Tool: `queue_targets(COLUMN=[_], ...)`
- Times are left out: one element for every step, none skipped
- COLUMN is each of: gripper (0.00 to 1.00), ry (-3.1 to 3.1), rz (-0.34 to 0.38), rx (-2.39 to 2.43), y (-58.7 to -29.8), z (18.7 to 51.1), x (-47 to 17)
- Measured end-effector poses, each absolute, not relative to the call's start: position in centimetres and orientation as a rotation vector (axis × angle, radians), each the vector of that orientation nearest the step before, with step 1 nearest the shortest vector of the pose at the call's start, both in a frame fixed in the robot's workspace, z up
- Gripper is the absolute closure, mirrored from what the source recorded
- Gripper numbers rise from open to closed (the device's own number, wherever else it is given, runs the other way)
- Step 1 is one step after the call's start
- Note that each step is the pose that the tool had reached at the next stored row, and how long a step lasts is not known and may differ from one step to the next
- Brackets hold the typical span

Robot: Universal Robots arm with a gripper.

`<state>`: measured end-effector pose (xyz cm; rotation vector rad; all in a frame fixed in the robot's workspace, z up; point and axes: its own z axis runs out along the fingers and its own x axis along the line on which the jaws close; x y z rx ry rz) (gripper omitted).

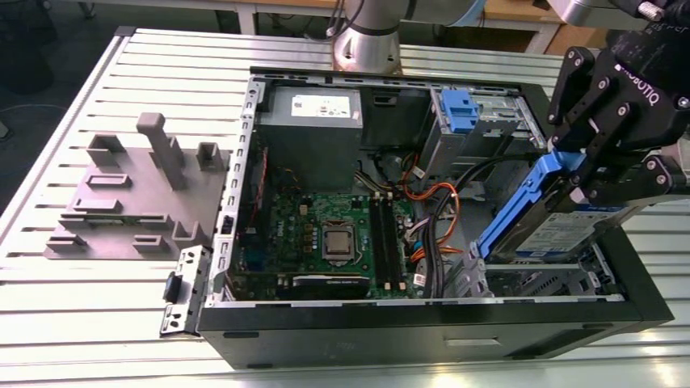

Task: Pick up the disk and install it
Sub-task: 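Insert the disk into the insertion slot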

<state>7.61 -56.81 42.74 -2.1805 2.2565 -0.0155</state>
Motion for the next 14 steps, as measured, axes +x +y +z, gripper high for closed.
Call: queue_targets(gripper=[0.64,0.64,0.64,0.64,0.64,0.64,0.64,0.62,0.57,0.57,0.50,0.50,0.50,0.50], ry=[2.257,2.257,2.257,2.256,2.257,2.256,2.257,2.256,2.256,2.257,2.256,2.256,2.256,2.256], rz=[-0.016,-0.016,-0.016,-0.016,-0.015,-0.016,-0.016,-0.016,-0.016,-0.016,-0.016,-0.016,-0.017,-0.017], rx=[-2.180,-2.180,-2.180,-2.181,-2.180,-2.180,-2.180,-2.181,-2.181,-2.180,-2.180,-2.180,-2.180,-2.180], y=[-56.81,-56.81,-56.81,-56.81,-56.81,-56.81,-56.81,-56.81,-56.81,-56.81,-56.81,-56.81,-56.81,-56.81], z=[42.74,42.74,42.74,42.74,42.74,42.74,42.74,42.74,42.73,42.72,42.67,42.62,42.55,42.44], x=[7.61,7.61,7.61,7.61,7.61,7.61,7.61,7.62,7.61,7.61,7.62,7.62,7.62,7.62])
